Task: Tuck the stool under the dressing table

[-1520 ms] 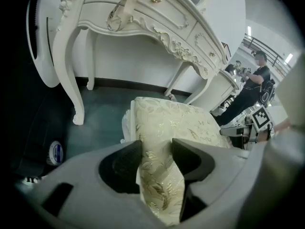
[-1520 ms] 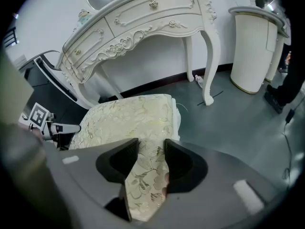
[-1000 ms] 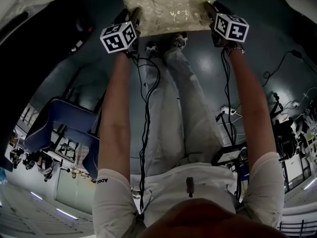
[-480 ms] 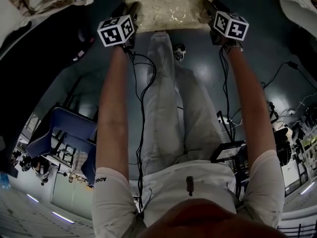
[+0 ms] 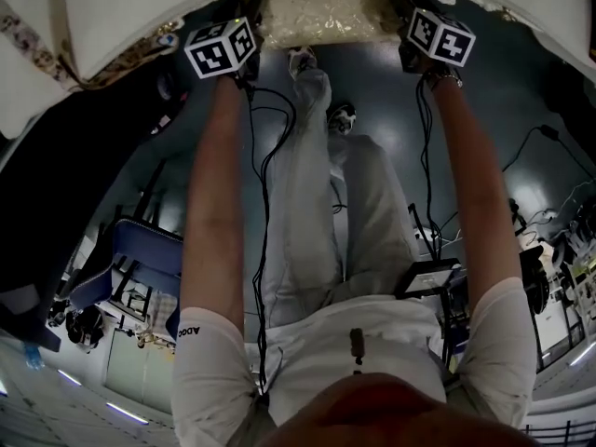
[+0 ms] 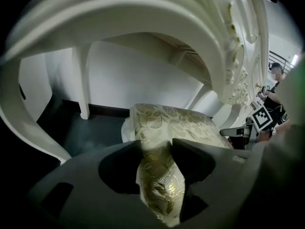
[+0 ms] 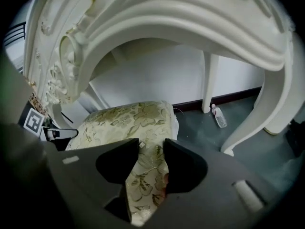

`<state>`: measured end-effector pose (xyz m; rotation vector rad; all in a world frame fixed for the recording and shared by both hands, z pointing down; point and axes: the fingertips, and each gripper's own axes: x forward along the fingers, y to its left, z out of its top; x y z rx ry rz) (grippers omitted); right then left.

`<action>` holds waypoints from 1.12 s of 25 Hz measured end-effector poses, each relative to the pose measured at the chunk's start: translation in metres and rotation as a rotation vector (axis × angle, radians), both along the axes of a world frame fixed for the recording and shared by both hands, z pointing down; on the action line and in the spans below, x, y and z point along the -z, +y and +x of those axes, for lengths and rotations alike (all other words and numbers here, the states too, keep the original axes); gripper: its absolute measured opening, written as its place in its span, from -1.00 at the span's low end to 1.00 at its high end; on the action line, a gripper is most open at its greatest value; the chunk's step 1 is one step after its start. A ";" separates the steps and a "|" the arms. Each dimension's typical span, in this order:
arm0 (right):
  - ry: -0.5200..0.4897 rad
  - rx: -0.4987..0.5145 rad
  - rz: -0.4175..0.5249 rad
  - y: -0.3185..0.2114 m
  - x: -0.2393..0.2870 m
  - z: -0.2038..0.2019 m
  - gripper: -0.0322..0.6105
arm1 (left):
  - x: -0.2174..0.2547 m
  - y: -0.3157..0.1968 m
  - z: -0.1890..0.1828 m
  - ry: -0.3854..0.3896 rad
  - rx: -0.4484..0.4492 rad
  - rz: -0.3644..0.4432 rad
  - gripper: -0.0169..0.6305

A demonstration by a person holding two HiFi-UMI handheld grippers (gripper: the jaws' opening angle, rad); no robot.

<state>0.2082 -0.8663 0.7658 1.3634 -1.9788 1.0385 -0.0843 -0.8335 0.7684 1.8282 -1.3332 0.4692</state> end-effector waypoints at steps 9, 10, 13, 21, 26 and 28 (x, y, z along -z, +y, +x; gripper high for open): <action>-0.039 -0.019 0.007 0.018 0.010 0.003 -0.29 | 0.021 0.016 -0.002 -0.124 -0.025 0.077 -0.41; -0.034 -0.009 -0.009 0.030 0.008 0.005 -0.28 | 0.020 0.028 0.002 -0.126 -0.033 0.066 -0.40; -0.005 0.000 -0.073 0.070 -0.003 0.015 -0.30 | 0.007 0.072 0.011 -0.118 -0.033 -0.005 -0.39; 0.020 0.038 -0.179 0.116 -0.014 0.014 -0.37 | -0.011 0.116 0.021 -0.123 -0.054 -0.126 -0.37; 0.061 0.043 -0.182 0.091 -0.015 0.013 -0.36 | -0.009 0.099 0.025 -0.072 -0.013 -0.147 -0.38; 0.079 0.013 -0.171 0.072 -0.015 0.015 -0.36 | -0.010 0.085 0.026 -0.072 -0.031 -0.146 -0.39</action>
